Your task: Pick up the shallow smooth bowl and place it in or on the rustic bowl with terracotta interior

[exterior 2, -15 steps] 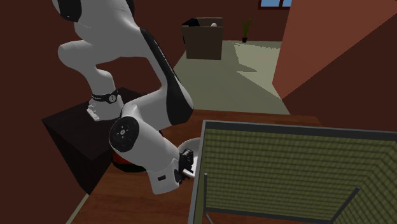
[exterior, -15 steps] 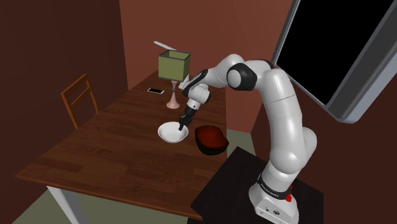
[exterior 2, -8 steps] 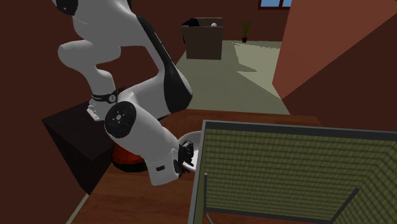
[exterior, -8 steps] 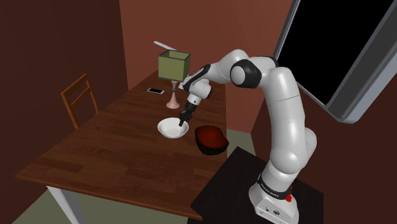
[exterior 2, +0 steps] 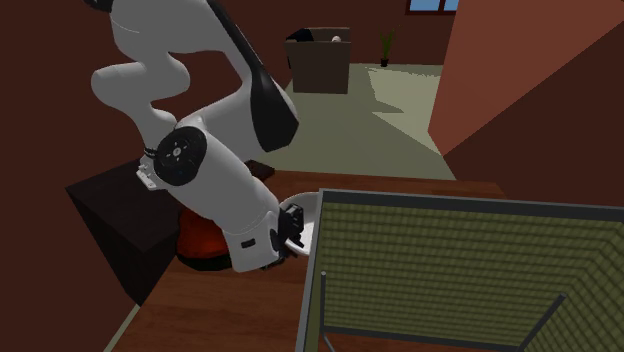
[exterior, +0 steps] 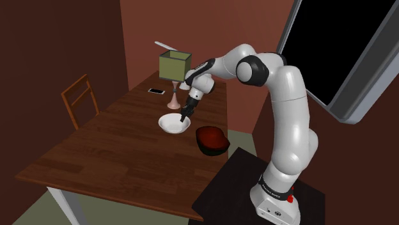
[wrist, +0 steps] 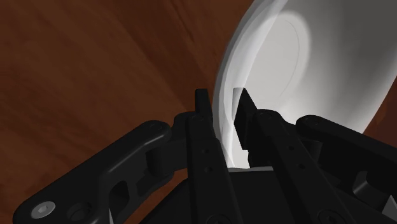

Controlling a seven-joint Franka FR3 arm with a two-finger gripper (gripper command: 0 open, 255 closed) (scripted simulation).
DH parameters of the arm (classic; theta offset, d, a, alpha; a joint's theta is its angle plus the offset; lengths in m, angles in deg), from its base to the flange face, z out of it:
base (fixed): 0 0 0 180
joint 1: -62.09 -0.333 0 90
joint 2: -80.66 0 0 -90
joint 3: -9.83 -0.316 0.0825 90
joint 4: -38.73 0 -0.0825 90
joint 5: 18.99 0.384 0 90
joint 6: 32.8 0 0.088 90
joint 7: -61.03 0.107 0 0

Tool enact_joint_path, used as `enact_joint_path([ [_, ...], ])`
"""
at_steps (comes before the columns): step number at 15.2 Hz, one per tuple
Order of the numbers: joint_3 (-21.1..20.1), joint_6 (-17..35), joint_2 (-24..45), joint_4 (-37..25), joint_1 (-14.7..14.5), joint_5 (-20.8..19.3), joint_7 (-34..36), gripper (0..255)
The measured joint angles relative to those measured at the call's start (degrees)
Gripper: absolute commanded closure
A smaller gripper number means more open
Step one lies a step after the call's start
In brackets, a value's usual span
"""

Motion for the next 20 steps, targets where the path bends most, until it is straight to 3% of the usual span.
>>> enact_joint_path([
  [15, 1.3, -6.7, -6.7, -1.5, -0.5, -3.3, 5.0, 255],
  [20, 3.1, -6.2, -13.2, 7.1, 0.8, -4.6, 1.5, 255],
])
